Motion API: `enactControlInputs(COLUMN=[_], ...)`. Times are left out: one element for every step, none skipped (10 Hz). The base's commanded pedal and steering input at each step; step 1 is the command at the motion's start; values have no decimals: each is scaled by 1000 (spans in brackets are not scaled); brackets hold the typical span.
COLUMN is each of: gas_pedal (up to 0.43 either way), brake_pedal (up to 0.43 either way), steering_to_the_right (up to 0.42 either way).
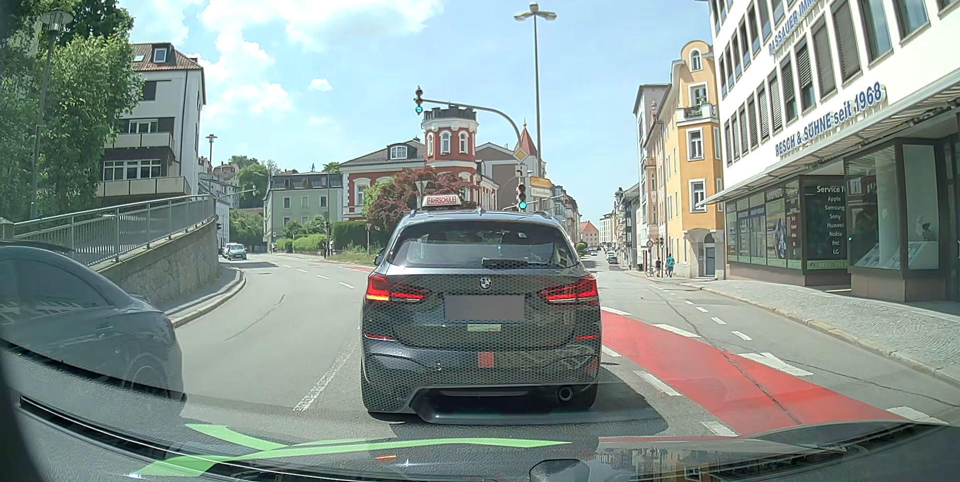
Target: Follow the waypoints while adhering to traffic rules and regulations
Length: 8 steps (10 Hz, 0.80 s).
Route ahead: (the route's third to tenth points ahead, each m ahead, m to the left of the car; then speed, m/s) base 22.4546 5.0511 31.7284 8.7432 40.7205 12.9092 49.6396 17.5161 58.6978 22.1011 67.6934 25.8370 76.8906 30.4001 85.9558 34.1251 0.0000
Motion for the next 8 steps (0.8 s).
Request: enactControlInputs(gas_pedal=[0, 0, 0, 0, 0, 0, 0, 0], brake_pedal=[183, 183, 183, 183, 183, 183, 177, 165], steering_to_the_right=[-58, -58, -58, -58, -59, -59, -59, -59])
